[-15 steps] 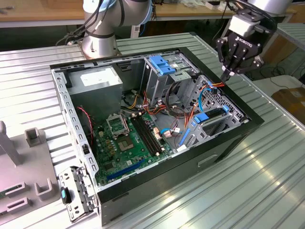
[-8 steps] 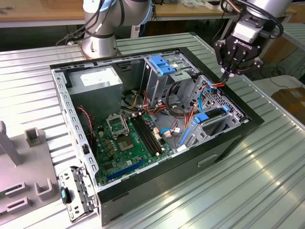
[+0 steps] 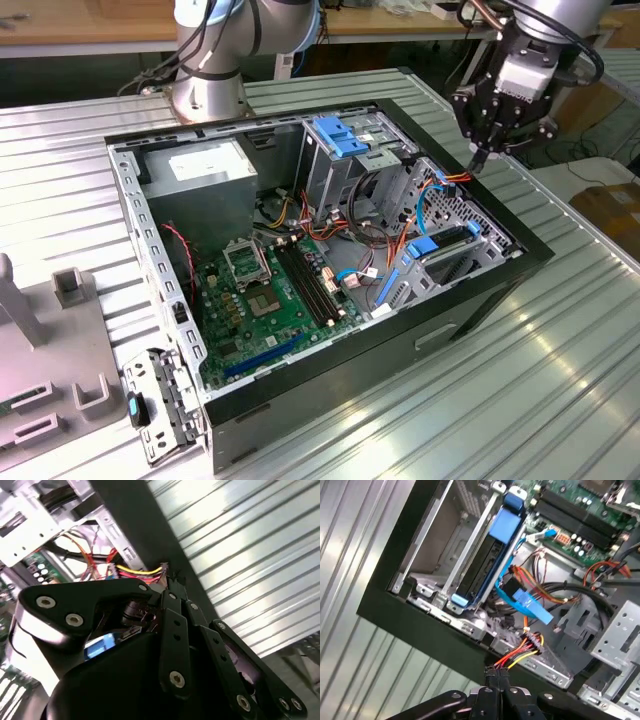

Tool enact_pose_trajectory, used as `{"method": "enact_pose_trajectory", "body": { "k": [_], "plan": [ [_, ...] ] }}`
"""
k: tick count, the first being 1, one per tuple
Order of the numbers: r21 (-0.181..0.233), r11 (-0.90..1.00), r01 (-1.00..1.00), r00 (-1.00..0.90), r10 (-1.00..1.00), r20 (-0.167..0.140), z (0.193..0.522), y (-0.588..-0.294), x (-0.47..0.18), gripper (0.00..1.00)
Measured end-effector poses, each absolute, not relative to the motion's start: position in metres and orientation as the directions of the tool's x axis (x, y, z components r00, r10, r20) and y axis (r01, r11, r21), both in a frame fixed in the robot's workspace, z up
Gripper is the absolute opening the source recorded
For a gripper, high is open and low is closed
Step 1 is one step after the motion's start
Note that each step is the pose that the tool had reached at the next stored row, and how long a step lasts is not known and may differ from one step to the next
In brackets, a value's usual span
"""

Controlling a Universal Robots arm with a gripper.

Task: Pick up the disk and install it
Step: 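Insert the first disk wire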

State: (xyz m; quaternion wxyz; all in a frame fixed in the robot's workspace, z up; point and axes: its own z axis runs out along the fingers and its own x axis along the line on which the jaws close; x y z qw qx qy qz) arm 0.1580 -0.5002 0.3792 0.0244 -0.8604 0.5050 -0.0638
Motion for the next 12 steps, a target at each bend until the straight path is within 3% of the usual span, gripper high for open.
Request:
{"method": "enact_pose_trajectory", "body": {
  "k": [2, 12],
  "plan": [
    [-0.122, -0.524, -0.843, 0.516, -0.851, 0.094, 0.3790, -0.5003, 0.1580, 0.11],
    [-0.116, -0.689, -0.715, 0.682, -0.725, 0.100, 0.3765, -0.5002, 0.1579, 0.11]
  ]
}}
